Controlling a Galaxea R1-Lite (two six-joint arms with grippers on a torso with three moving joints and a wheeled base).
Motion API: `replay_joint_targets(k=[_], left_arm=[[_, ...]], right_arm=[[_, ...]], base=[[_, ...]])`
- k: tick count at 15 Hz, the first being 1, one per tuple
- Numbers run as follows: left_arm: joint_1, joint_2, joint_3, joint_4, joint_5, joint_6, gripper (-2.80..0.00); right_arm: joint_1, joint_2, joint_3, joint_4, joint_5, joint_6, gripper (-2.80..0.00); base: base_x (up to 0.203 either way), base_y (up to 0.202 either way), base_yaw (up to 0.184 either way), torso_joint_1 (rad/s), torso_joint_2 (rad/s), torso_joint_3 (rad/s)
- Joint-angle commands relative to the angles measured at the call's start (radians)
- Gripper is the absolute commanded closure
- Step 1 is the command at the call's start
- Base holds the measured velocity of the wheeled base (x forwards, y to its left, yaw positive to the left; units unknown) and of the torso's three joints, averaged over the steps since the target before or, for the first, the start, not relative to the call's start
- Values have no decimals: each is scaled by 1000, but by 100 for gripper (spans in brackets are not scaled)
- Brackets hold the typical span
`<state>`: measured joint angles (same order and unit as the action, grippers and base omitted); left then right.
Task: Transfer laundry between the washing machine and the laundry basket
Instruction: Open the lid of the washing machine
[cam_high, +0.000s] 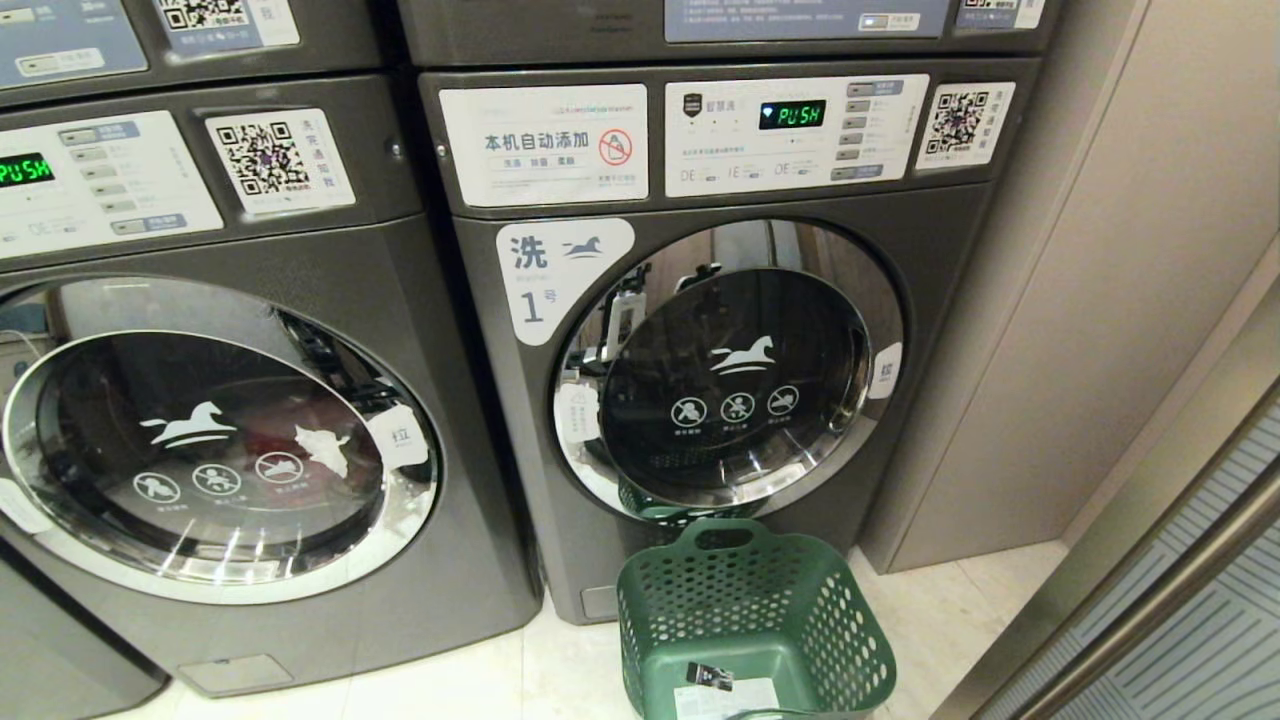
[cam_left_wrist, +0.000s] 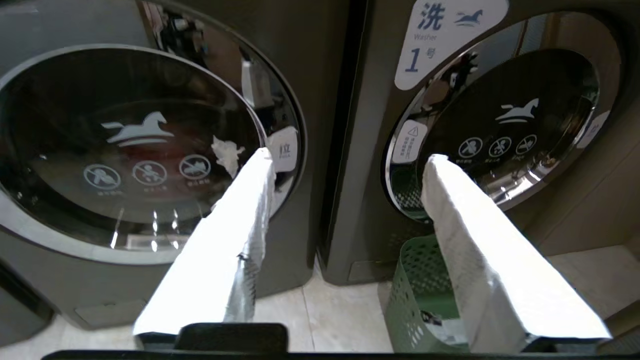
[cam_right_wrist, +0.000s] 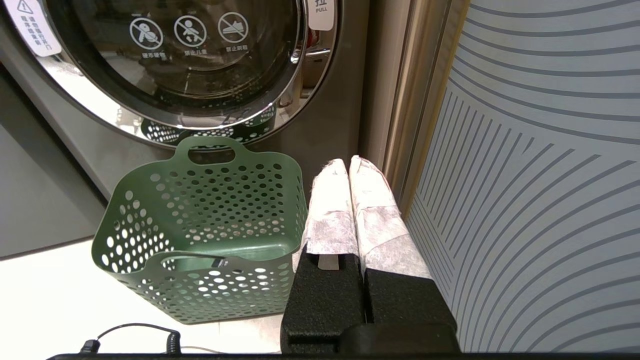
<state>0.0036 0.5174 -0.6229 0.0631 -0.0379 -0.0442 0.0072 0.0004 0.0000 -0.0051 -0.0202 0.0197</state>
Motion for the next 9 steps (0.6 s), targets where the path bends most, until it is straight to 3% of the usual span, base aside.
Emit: replay_joint_targets(k=[1,3,5,9], left_arm=[[1,324,-51,-36,-6,-18,-280],[10,534,14,-199,-79,-16,-280],[59,735,127,-446,-203,-4,-280],[314,1099,283,-929,-559,20,-280]], right_arm=[[0,1,0,1,0,0,0],[0,0,0,-1,0,0,0],[0,0,0,-1,0,0,0],[0,0,0,-1,0,0,0]], base=[[0,0,0,0,0,0],[0,0,0,0,0,0],[0,0,0,0,0,0],[0,0,0,0,0,0]])
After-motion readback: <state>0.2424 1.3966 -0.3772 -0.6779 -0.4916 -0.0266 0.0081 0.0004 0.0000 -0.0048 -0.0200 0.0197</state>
